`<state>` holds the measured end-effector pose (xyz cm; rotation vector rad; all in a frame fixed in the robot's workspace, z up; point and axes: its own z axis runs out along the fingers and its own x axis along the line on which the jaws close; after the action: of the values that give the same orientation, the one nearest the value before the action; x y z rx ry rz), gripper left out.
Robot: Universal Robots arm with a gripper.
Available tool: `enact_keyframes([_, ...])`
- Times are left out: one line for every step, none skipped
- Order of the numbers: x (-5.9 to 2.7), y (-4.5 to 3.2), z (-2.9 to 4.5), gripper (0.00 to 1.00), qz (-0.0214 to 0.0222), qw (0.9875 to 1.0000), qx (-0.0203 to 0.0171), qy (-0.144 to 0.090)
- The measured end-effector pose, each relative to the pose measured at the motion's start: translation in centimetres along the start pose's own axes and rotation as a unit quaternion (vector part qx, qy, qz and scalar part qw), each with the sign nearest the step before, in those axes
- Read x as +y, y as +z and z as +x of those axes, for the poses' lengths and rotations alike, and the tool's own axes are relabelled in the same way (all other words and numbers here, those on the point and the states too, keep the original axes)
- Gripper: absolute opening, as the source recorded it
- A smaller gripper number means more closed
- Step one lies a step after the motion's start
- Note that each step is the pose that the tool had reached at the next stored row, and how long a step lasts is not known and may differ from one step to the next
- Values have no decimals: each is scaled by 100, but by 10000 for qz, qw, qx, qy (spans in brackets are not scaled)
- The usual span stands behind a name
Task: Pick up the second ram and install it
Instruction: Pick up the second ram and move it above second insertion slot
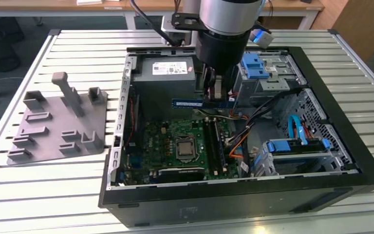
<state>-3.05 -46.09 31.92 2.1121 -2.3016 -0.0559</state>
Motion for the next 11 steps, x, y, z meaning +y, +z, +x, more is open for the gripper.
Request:
enact_keyframes([0,7,0,14,0,10000,0,0])
enact_keyframes([-1,14,1,14,0,10000,0,0])
enact_keyframes([-1,21,1,14,0,10000,0,0])
enact_keyframes([-1,29,2,14,0,10000,0,0])
enact_keyframes([-2,36,3,14,0,10000,0,0])
enact_keyframes([-2,45,4,14,0,10000,0,0])
enact_keyframes([-3,54,6,14,0,10000,0,0])
enact_keyframes([-4,62,10,14,0,10000,1,0])
enact_keyframes([-5,70,17,14,0,10000,1,-1])
enact_keyframes([-6,79,29,14,0,10000,1,-1])
enact_keyframes([-7,88,44,14,0,10000,0,0])
